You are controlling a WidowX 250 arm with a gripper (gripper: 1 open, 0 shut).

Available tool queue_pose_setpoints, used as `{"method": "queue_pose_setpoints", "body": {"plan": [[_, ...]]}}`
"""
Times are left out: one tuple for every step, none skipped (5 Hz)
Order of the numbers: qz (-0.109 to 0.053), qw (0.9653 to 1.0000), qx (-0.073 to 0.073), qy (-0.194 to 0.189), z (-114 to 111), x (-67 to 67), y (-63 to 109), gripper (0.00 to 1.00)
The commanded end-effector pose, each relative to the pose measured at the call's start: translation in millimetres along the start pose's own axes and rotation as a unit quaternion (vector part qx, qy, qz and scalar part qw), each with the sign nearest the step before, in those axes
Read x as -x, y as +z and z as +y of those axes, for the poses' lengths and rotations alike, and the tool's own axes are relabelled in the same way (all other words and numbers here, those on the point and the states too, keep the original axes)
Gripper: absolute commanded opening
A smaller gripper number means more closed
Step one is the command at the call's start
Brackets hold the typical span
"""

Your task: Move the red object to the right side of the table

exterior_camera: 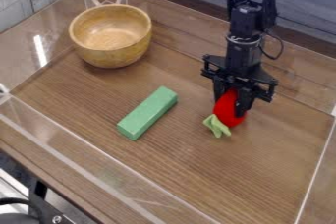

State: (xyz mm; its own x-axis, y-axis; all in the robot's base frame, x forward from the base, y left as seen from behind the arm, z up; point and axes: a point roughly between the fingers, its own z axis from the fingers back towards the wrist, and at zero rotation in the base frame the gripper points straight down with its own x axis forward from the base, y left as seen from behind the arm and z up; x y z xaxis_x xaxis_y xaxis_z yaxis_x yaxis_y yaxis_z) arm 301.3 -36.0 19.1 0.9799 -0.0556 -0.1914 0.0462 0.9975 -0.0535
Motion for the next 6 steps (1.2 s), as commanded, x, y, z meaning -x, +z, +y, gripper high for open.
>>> {"method": "queue_pose_setpoints", "body": {"plan": [[0.014,0.9998,0.002,0.015,10.5,4.6,-3.0,0.00],[0.016,0.9997,0.003,0.016,10.5,4.6,-2.2,0.00],[0.018,0.9997,0.004,0.017,10.6,4.6,-1.9,0.00],[0.020,0.9996,0.005,0.018,10.6,4.7,-1.3,0.00],[0.022,0.9996,0.007,0.019,10.6,4.4,-1.7,0.00],[0.024,0.9995,0.008,0.019,10.6,4.3,-1.8,0.00]]}}
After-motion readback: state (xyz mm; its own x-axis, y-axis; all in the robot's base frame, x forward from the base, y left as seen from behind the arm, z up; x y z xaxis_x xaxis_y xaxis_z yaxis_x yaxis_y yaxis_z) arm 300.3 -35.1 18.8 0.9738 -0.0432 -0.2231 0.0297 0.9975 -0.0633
